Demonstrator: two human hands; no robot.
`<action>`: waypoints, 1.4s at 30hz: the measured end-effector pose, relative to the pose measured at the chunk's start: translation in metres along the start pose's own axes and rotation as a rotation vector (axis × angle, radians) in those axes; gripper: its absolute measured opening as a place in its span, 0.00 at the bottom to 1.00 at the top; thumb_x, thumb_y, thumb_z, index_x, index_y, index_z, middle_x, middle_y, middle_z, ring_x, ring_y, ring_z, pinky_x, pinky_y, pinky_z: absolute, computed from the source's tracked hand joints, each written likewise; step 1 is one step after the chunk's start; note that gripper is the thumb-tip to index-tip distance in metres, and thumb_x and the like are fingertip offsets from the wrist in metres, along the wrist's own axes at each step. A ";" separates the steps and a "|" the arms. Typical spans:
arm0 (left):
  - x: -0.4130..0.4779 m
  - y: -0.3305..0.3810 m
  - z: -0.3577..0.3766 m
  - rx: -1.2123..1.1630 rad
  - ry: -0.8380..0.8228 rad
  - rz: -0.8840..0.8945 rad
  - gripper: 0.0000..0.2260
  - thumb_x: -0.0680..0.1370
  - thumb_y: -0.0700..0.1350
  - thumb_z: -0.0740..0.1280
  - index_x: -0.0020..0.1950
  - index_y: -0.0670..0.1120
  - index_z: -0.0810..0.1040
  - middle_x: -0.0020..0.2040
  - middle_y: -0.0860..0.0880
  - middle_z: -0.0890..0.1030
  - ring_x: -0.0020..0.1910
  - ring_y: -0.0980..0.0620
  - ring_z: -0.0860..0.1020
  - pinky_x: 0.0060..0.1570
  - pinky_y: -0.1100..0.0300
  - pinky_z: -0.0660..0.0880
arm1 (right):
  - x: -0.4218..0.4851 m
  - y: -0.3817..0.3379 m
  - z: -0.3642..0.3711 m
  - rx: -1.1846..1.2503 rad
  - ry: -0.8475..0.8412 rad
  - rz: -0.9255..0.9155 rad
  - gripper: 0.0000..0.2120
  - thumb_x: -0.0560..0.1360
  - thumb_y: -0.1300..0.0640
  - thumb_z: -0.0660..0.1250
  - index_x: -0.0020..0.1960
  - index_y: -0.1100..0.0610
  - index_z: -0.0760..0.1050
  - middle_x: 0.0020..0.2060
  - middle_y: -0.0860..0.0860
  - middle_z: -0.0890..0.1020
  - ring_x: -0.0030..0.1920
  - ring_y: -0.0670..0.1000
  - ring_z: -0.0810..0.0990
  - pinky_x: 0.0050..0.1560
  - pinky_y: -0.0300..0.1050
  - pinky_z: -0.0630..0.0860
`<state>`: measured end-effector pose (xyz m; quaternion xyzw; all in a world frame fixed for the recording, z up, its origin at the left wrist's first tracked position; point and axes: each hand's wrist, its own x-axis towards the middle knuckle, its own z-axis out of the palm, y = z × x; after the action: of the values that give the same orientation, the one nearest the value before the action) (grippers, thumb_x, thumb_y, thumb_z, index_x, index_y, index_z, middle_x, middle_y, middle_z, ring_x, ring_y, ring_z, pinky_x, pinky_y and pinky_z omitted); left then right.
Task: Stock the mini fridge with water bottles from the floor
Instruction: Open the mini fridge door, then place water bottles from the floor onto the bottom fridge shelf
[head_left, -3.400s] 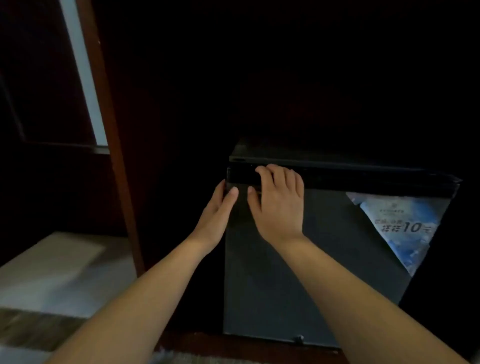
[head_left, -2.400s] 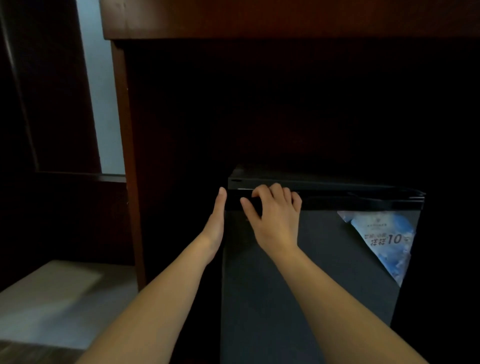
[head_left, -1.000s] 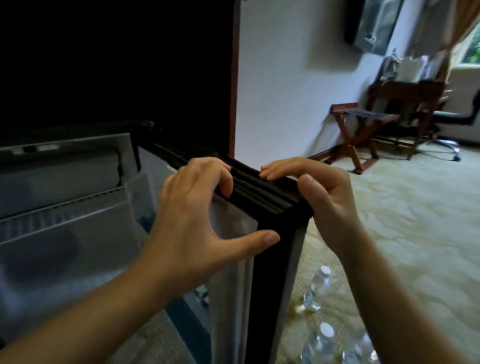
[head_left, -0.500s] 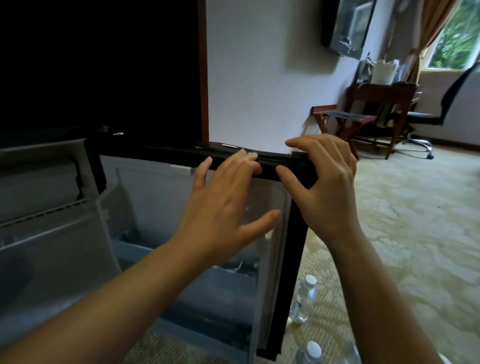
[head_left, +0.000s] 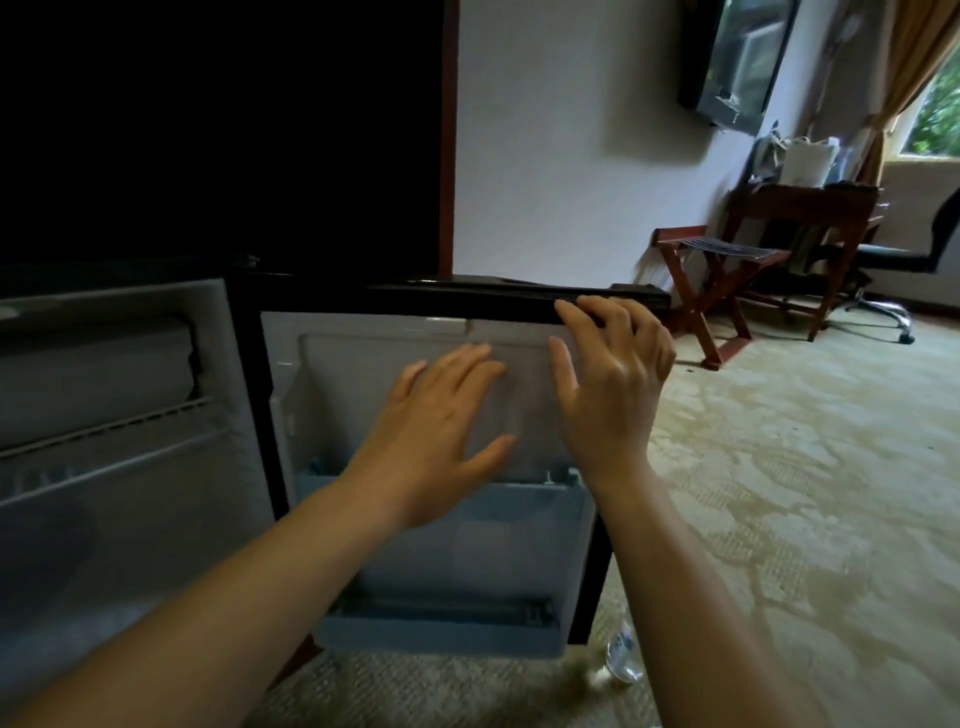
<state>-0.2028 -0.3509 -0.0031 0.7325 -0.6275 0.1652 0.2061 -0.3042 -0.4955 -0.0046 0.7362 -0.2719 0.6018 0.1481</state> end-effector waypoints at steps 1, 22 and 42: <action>-0.006 -0.006 0.001 0.001 -0.013 -0.001 0.36 0.69 0.65 0.42 0.74 0.52 0.57 0.77 0.53 0.55 0.76 0.56 0.52 0.71 0.63 0.43 | -0.005 -0.009 0.002 0.033 -0.001 -0.019 0.13 0.73 0.54 0.65 0.56 0.55 0.80 0.53 0.53 0.82 0.59 0.52 0.69 0.60 0.49 0.63; -0.312 -0.160 -0.038 -0.264 -0.602 -0.961 0.12 0.78 0.53 0.63 0.57 0.49 0.75 0.50 0.52 0.79 0.51 0.52 0.79 0.56 0.53 0.76 | -0.194 -0.281 0.040 0.591 -1.260 -0.888 0.13 0.79 0.50 0.59 0.60 0.52 0.74 0.55 0.51 0.80 0.56 0.55 0.78 0.52 0.50 0.74; -0.579 -0.138 -0.040 -0.757 -0.117 -1.721 0.18 0.74 0.43 0.70 0.64 0.48 0.72 0.59 0.47 0.77 0.61 0.48 0.74 0.57 0.55 0.70 | -0.307 -0.490 -0.052 0.684 -1.561 -1.351 0.19 0.76 0.52 0.65 0.66 0.54 0.70 0.60 0.56 0.75 0.59 0.59 0.76 0.50 0.49 0.74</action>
<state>-0.1573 0.1802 -0.2715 0.8358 0.1082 -0.2957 0.4498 -0.1014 -0.0034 -0.2358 0.9155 0.3518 -0.1937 0.0221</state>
